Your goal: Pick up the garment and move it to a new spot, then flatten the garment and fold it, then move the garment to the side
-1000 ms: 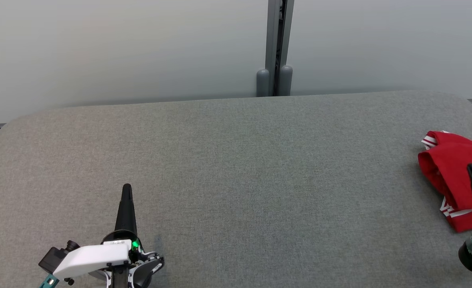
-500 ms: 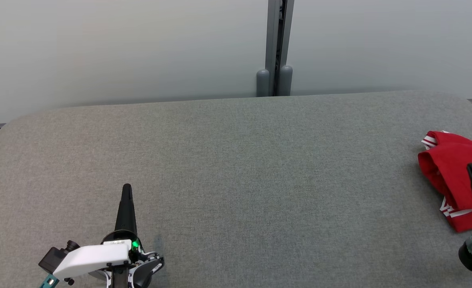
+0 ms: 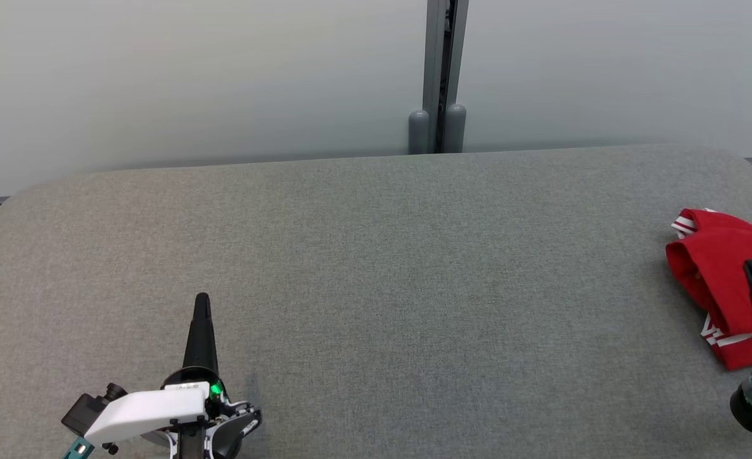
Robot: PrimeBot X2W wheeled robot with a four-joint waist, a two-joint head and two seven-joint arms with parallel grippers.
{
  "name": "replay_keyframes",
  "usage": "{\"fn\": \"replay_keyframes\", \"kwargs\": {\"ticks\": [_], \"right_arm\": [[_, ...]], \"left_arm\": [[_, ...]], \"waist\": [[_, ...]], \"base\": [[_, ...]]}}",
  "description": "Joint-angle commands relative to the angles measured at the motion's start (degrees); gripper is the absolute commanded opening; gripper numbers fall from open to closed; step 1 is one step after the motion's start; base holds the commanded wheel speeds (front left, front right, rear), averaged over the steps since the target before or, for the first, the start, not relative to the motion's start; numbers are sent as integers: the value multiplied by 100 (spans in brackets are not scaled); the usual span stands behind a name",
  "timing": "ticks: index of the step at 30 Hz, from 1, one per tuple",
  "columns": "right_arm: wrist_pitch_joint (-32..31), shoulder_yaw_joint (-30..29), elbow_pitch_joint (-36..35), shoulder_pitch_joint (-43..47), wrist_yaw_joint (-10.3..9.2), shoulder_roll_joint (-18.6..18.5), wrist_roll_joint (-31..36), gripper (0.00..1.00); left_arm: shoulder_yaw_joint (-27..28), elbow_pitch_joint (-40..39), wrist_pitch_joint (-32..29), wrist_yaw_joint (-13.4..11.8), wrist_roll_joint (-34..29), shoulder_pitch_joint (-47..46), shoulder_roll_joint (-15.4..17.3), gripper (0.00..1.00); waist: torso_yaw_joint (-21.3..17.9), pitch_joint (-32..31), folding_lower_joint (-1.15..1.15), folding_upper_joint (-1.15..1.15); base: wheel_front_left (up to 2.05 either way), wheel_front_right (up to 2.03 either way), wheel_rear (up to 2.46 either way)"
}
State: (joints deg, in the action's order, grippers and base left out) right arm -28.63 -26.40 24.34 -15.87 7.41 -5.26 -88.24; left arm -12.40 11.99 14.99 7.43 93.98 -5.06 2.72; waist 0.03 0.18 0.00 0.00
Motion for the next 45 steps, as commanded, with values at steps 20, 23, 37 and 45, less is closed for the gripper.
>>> {"fn": "replay_keyframes", "kwargs": {"ticks": [20, 23, 37, 45], "right_arm": [[32, 13, -9, 30, 14, -40, -42, 0], [34, 16, -9, 31, 14, -41, -40, 0], [37, 21, -8, 35, 14, -47, -52, 0], [41, 26, -8, 36, 14, -50, -54, 0]], "left_arm": [[20, 15, 3, 26, 41, -77, 12, 0], [20, 15, 3, 27, 41, -77, 12, 0], [20, 15, 3, 27, 41, -77, 12, 0], [19, 15, 3, 27, 41, -78, 12, 0]], "waist": [[0, 0, 0, 0], [0, 0, 0, 0], [0, 0, 0, 0], [0, 0, 0, 0]], "base": [[0, 0, 0], [0, 0, 0], [0, 0, 0], [0, 0, 0]]}}
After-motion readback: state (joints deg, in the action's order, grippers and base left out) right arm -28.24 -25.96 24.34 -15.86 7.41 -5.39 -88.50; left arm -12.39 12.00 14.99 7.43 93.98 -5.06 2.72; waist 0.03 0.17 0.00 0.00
